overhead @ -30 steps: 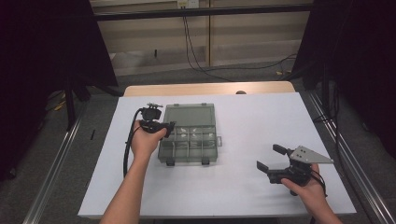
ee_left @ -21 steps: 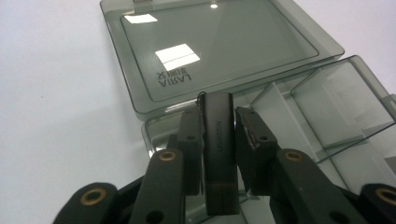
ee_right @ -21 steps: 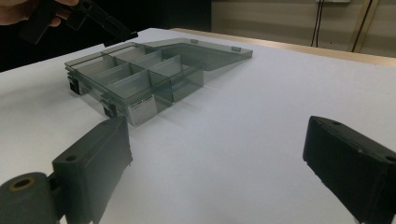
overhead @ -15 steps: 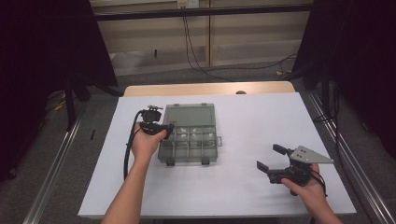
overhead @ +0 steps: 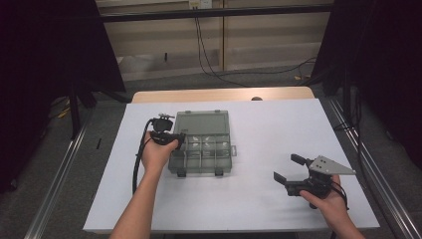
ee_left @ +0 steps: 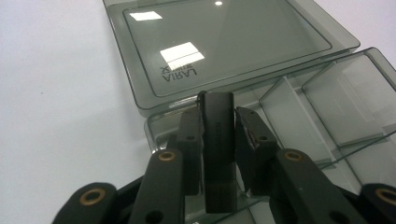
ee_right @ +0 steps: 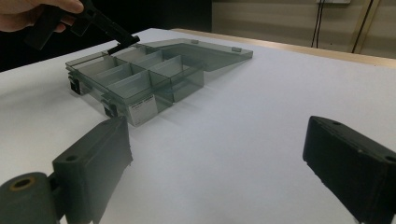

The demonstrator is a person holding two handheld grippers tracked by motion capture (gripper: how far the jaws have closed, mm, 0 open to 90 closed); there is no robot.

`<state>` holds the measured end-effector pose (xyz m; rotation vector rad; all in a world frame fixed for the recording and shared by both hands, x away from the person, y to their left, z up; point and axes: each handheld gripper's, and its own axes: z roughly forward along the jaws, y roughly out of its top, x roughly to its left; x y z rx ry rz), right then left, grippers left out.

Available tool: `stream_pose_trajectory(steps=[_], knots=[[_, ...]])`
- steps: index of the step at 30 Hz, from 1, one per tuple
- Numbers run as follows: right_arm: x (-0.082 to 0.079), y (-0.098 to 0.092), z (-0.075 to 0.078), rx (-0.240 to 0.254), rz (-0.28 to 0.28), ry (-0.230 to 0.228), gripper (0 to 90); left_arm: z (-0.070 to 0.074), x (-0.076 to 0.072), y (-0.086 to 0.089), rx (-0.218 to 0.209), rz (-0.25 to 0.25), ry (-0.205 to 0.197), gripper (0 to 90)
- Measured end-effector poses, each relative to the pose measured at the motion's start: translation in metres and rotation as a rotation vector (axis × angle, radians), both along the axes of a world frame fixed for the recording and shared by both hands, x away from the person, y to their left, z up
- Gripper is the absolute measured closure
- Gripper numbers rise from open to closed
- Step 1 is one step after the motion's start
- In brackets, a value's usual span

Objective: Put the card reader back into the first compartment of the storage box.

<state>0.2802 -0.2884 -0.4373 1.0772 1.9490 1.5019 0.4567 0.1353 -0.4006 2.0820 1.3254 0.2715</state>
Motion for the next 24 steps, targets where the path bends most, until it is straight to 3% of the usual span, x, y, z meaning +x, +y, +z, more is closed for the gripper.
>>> stream_pose_trajectory(steps=[10, 24], knots=[[0.000, 0.000, 0.000, 0.001, 0.000, 0.000, 7.3, -0.004, -0.001, 0.000, 0.010, -0.002, 0.002, 72.5], [0.001, 0.001, 0.000, -0.003, -0.001, -0.001, 7.2, 0.009, -0.007, 0.010, -0.019, -0.002, -0.043, 49.1]])
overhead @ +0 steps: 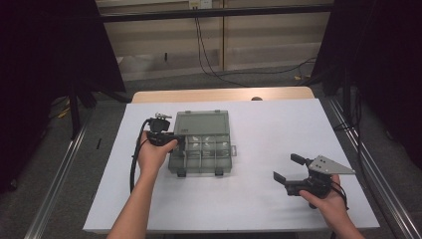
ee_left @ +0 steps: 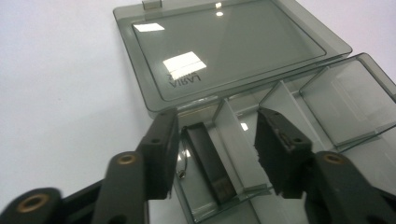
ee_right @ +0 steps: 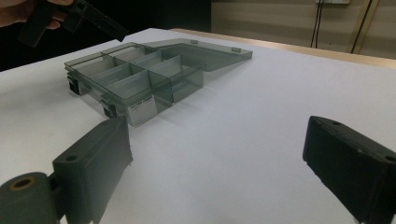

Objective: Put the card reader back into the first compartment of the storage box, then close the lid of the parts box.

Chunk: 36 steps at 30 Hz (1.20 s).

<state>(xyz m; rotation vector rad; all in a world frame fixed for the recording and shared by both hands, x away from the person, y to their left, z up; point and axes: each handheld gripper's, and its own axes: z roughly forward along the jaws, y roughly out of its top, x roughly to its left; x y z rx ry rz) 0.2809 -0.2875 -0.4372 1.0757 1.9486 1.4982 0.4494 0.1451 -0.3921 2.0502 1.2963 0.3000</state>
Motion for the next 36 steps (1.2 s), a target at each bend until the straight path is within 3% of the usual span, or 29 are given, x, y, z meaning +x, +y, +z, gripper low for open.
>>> stream_pose_trajectory(steps=[7, 10, 15, 17, 21, 28, 36], knots=[[0.001, 0.001, 0.000, -0.002, -0.003, 0.002, 7.3, 0.003, -0.002, 0.005, -0.008, -0.018, 0.014, 42.9], [0.001, 0.001, 0.000, -0.001, -0.002, 0.004, 7.2, 0.003, -0.003, 0.007, -0.045, -0.026, -0.011, 39.8], [0.001, 0.001, 0.000, -0.003, -0.006, 0.003, 7.3, 0.003, -0.004, 0.011, -0.057, -0.027, -0.055, 35.0], [0.001, 0.001, 0.000, -0.006, -0.006, 0.004, 7.2, 0.001, -0.004, 0.013, -0.069, -0.010, -0.046, 32.2], [0.002, 0.001, 0.000, -0.002, -0.008, 0.006, 7.3, -0.002, -0.004, 0.017, -0.061, -0.028, -0.052, 27.1], [0.004, 0.004, -0.002, -0.012, -0.009, 0.013, 7.2, -0.003, -0.002, 0.021, -0.070, -0.014, -0.069, 18.3], [0.012, 0.011, -0.001, -0.014, -0.020, 0.027, 7.1, -0.002, -0.001, 0.028, -0.071, -0.008, -0.091, 15.2]])
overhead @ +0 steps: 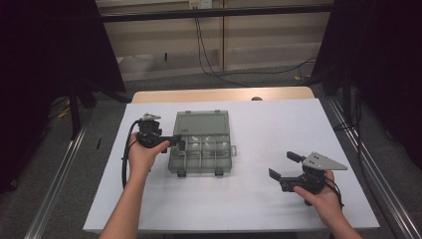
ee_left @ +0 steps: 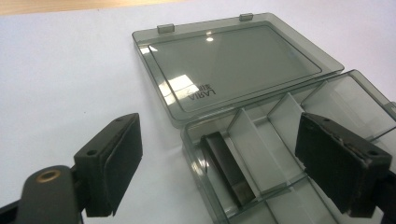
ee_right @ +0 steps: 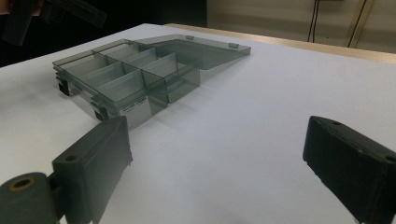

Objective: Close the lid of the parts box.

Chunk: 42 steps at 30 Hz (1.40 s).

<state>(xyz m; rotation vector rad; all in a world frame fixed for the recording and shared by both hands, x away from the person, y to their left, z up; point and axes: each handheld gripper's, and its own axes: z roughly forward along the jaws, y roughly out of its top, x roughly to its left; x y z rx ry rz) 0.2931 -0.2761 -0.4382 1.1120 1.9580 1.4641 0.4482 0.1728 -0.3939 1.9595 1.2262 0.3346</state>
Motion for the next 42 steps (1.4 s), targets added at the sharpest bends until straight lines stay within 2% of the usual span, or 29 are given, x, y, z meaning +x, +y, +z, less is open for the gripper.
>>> stream_pose_trajectory(steps=[12, 22, 28, 36, 42], knots=[[0.016, 0.015, 0.001, -0.015, -0.010, 0.022, 7.1, 0.000, 0.002, 0.006, -0.004, 0.004, -0.007, 14.0], [0.031, 0.023, 0.001, -0.036, -0.031, 0.044, 7.1, -0.003, 0.005, 0.009, -0.008, -0.007, 0.009, 13.4], [0.042, 0.030, 0.005, -0.019, -0.044, 0.053, 7.1, -0.002, 0.006, 0.012, -0.012, -0.010, 0.005, 12.1], [0.054, 0.039, 0.007, -0.034, -0.049, 0.056, 7.1, -0.002, 0.006, 0.017, -0.012, -0.009, 0.006, 10.9], [0.066, 0.045, 0.004, -0.064, -0.055, 0.078, 7.0, -0.003, 0.006, 0.019, -0.013, -0.006, 0.003, 9.3]])
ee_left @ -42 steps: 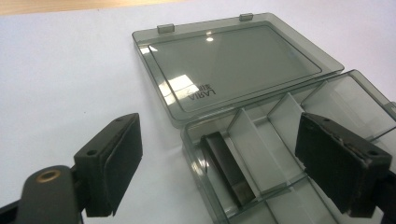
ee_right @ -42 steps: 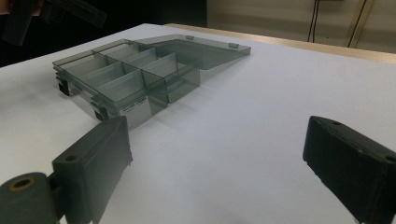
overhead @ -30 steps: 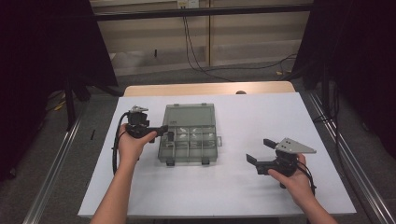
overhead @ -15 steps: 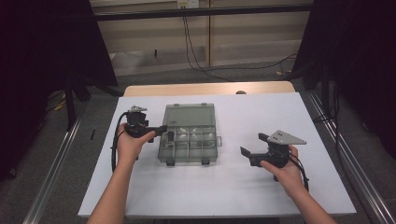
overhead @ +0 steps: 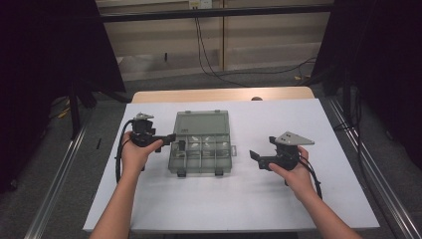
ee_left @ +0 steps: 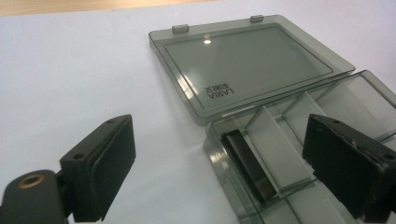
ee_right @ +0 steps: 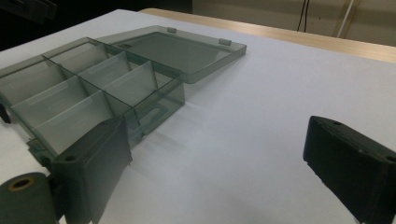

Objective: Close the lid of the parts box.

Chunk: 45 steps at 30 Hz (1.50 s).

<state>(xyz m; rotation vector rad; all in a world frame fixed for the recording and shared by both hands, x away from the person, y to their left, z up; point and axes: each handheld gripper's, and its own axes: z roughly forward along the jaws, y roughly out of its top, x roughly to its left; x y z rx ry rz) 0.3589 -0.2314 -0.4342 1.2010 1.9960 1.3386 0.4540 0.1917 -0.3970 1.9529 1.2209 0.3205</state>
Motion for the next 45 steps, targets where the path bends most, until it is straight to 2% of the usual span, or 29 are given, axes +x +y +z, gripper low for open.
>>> stream_pose_trajectory(steps=[5, 7, 11, 14, 18, 23, 31, 33, 36, 40, 43, 45], knots=[[0.010, 0.004, 0.000, 0.002, -0.008, 0.017, 7.2, -0.001, 0.002, 0.003, 0.005, 0.001, 0.003, 9.0], [0.014, 0.006, 0.001, -0.015, -0.017, 0.016, 7.2, -0.002, 0.002, 0.003, 0.005, 0.001, 0.003, 9.0], [0.021, 0.009, 0.003, 0.001, -0.036, 0.022, 7.2, -0.005, 0.004, 0.003, 0.009, 0.002, 0.003, 8.2], [0.028, 0.012, 0.004, -0.017, -0.047, 0.028, 7.2, -0.006, 0.005, 0.002, 0.006, 0.008, 0.003, 7.6], [0.035, 0.013, 0.006, 0.003, -0.070, 0.029, 7.2, -0.007, 0.007, 0.002, 0.008, 0.006, 0.004, 6.7], [0.044, 0.017, 0.007, -0.015, -0.083, 0.040, 7.1, -0.009, 0.008, 0.001, 0.011, -0.002, 0.002, 6.2], [0.058, 0.020, 0.006, -0.060, -0.106, 0.053, 7.0, -0.010, 0.010, 0.009, -0.003, 0.023, 0.018, 6.3], [0.060, 0.021, 0.006, -0.059, -0.113, 0.058, 7.0, -0.009, 0.010, 0.010, 0.002, 0.030, 0.005, 6.4], [0.065, 0.020, 0.005, -0.034, -0.136, 0.073, 7.9, -0.009, 0.011, 0.012, 0.003, 0.038, -0.007, 7.7], [0.070, 0.021, 0.006, -0.040, -0.153, 0.068, 11.5, -0.010, 0.014, 0.014, 0.018, 0.048, -0.014, 13.7], [0.073, 0.023, 0.007, -0.033, -0.163, 0.072, 19.1, -0.011, 0.014, 0.015, 0.022, 0.060, -0.010, 22.2], [0.075, 0.026, 0.005, -0.030, -0.170, 0.094, 26.1, -0.010, 0.015, 0.016, 0.026, 0.063, -0.017, 27.9]])
